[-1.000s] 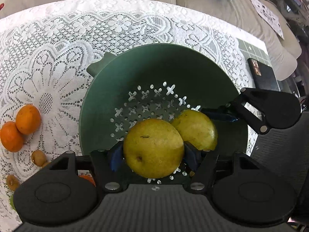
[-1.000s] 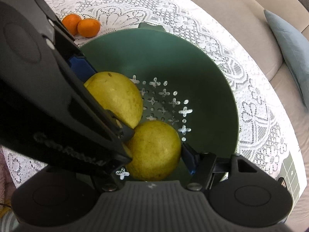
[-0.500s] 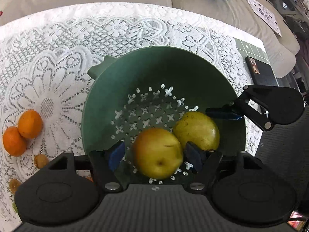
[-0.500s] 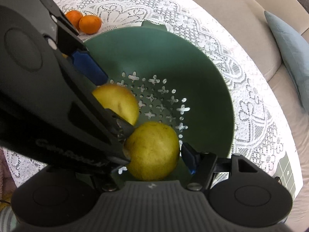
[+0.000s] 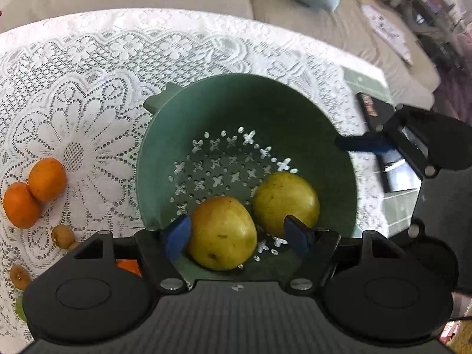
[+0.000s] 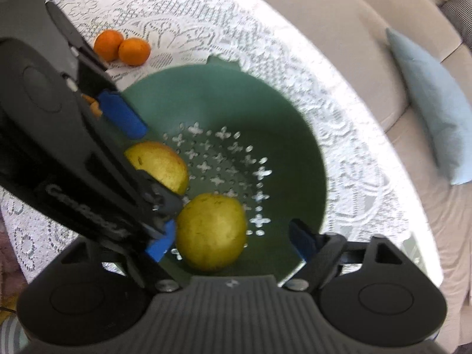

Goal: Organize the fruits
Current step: 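Withdraw both grippers from the colander back toward the fruit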

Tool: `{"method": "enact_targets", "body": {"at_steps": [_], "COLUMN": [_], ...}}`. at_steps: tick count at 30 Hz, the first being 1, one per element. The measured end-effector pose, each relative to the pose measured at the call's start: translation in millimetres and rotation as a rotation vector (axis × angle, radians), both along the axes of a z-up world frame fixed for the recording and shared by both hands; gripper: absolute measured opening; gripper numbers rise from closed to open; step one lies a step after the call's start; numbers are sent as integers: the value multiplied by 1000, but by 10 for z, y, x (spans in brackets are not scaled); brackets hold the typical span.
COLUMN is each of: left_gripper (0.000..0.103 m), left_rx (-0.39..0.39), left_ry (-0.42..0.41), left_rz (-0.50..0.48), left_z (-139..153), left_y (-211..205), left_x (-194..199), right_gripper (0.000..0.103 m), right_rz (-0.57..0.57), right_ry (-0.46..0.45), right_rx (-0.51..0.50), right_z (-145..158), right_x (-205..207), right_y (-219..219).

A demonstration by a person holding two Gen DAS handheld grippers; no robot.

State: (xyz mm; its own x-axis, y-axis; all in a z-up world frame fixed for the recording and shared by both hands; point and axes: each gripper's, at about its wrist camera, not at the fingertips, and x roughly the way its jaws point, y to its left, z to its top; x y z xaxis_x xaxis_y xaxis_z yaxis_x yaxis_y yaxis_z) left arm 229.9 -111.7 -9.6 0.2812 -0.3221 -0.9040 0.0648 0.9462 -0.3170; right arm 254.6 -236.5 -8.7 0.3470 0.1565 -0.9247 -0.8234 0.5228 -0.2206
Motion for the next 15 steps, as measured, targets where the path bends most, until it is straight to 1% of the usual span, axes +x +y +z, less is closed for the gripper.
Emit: {"method": "enact_targets", "body": {"at_steps": [4, 7, 12, 15], "left_gripper": [84, 84, 84, 84], "left_rx": [-37, -57, -30, -9], "left_ry": [-31, -80, -184, -261], "left_rz": [-6, -15, -41, -37], "left_z": [104, 208, 394, 501], "left_y": [90, 183, 337, 463], "left_x": [-139, -246, -455, -603], "right_gripper": [86, 86, 86, 86], "right_rz": [-7, -23, -49, -67], "right_ry": [-56, -107, -185, -223], "right_rx": [8, 24, 78, 156], "right_z": [137, 227, 338, 394], "right_x": [-91, -181, -415, -572], "right_y": [29, 61, 129, 168]}}
